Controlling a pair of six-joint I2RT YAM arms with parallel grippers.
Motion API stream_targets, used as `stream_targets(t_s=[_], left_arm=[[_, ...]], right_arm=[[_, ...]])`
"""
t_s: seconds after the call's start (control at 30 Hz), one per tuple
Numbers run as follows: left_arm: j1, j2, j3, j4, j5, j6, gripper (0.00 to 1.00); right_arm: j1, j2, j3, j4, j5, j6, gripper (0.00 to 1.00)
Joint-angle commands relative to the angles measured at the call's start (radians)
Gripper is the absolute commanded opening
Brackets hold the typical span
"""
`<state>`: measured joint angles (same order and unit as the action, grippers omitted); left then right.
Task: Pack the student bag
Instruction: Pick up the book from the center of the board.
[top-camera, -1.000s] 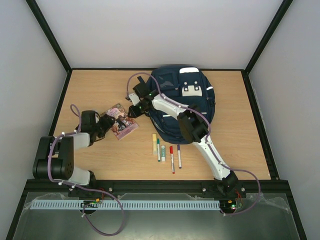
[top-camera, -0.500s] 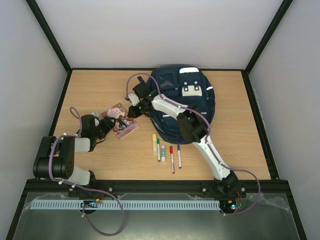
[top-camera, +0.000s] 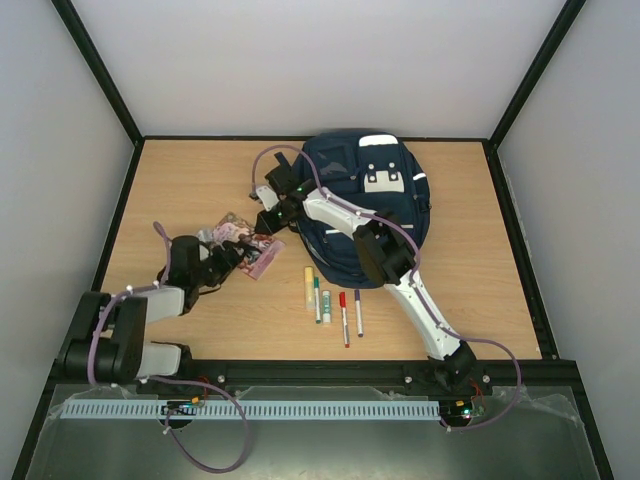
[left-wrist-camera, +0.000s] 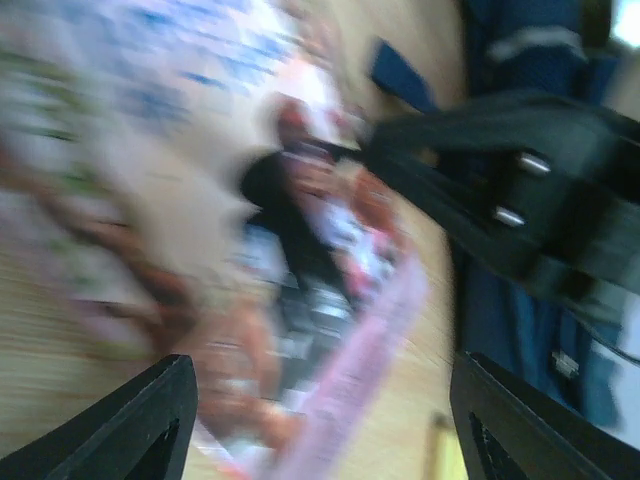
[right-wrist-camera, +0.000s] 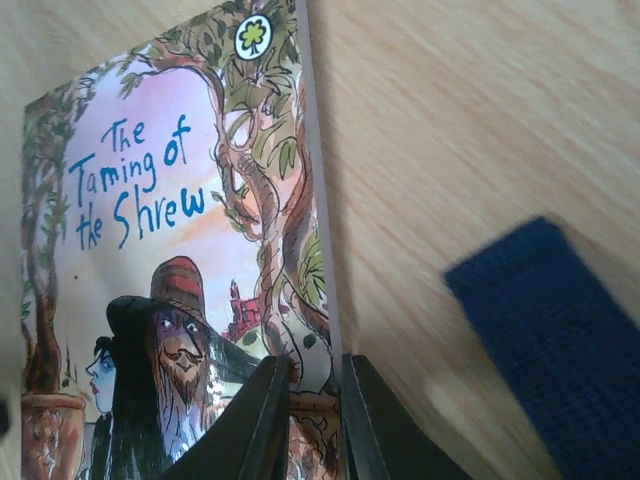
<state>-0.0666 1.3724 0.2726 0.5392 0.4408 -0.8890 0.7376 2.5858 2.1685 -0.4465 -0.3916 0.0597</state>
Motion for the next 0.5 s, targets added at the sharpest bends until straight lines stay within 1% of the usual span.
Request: stream_targets(t_s=[0.0,0.07,0.13,0.2,0.33,0.4,0.47], left_arm=[[-0.062,-0.144,0.022,-0.016,0.112,-0.041,0.72],[-0.065,-0.204,0.026,-0.060,0.072,-0.050,0.73],[-0.066,-0.259,0.035,-0.143,0.023,-0.054,0.73],[-0.067,-0.314,0.050,-0.257,-0.030,-0.050,0.73],[-0.062,-0.425,0.083,-0.575,-0.205,-0.046,0.73],[-0.054,-0.454,0.081,-0.670,-0.242,-0.031,0.73],[-0.043,-0.466,0.071,-0.726,-0.252,-0.008,0.76]], right_arm=[[0.062,0.229,-0.107,-0.269,0.006,-0.002,0.14],[0.064,0.226,-0.117,-0.267,0.004,-0.002,0.12],[0.069,0.219,-0.136,-0.260,0.016,0.001,0.11],[0.076,0.209,-0.170,-0.248,0.019,0.002,0.10],[0.109,0.198,-0.230,-0.241,0.023,-0.004,0.08],[0.123,0.202,-0.252,-0.241,0.021,-0.008,0.07],[0.133,0.207,-0.271,-0.239,0.012,-0.009,0.07]])
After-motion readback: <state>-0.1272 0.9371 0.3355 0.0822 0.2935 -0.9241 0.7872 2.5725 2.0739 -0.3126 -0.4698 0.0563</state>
